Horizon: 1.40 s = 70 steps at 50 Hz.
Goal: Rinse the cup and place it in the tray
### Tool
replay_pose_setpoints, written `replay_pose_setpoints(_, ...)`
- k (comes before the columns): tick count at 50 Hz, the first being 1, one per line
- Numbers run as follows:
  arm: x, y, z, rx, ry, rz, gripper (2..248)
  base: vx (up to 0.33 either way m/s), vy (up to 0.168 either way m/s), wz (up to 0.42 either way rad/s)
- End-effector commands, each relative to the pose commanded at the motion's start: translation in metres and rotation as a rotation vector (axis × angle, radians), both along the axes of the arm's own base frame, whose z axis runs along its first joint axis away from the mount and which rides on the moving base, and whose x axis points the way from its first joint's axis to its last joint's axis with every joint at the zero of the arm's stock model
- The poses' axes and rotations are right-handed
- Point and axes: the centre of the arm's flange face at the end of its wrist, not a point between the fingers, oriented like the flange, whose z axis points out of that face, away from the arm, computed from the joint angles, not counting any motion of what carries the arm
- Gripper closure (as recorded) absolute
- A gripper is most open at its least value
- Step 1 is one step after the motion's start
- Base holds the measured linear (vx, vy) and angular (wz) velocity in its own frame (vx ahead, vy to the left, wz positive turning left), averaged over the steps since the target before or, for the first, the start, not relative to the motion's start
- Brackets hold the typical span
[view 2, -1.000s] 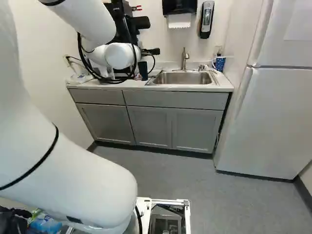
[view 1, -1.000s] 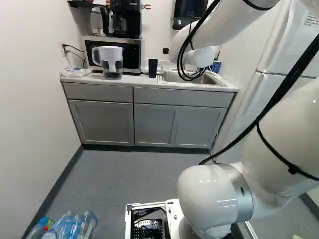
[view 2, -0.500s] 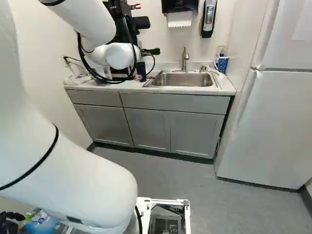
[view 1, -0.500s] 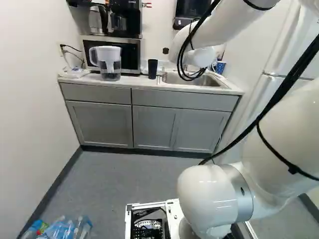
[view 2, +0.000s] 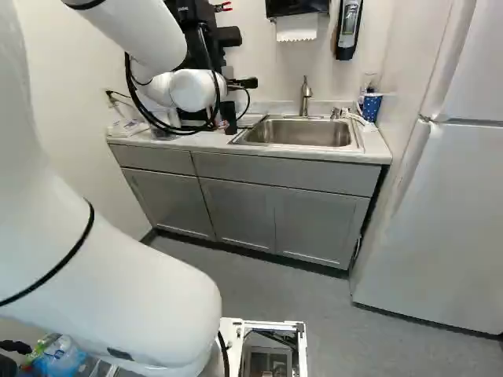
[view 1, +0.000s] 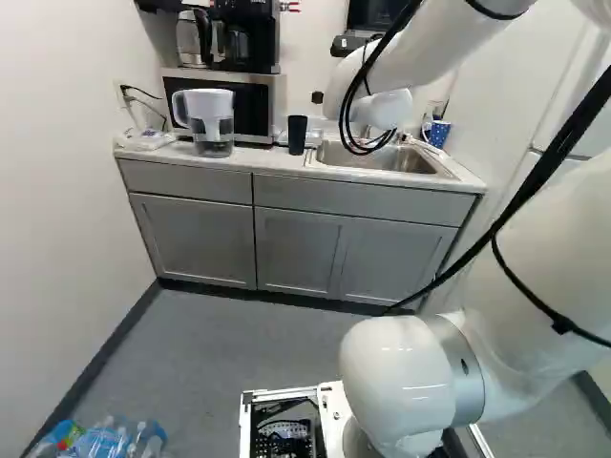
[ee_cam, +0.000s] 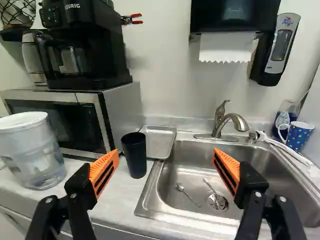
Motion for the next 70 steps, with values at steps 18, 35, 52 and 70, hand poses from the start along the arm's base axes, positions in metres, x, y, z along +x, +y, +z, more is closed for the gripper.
replay_pose_setpoints(18, 0.0000, 0.0000, 0.0000, 0.000, 0.000, 0.000, 3, 0.120, -0.126, 0.014)
replay_pose_setpoints(35, 0.0000, 0.0000, 0.0000, 0.000, 0.000, 0.000, 3, 0.113, -0.121, 0.010)
replay_pose_setpoints(52, 0.0000, 0.0000, 0.0000, 0.000, 0.000, 0.000, 3, 0.108, -0.121, 0.009)
replay_pose_setpoints(70, 0.0000, 0.0000, 0.0000, 0.000, 0.000, 0.000, 3, 0.093, -0.100, 0.060)
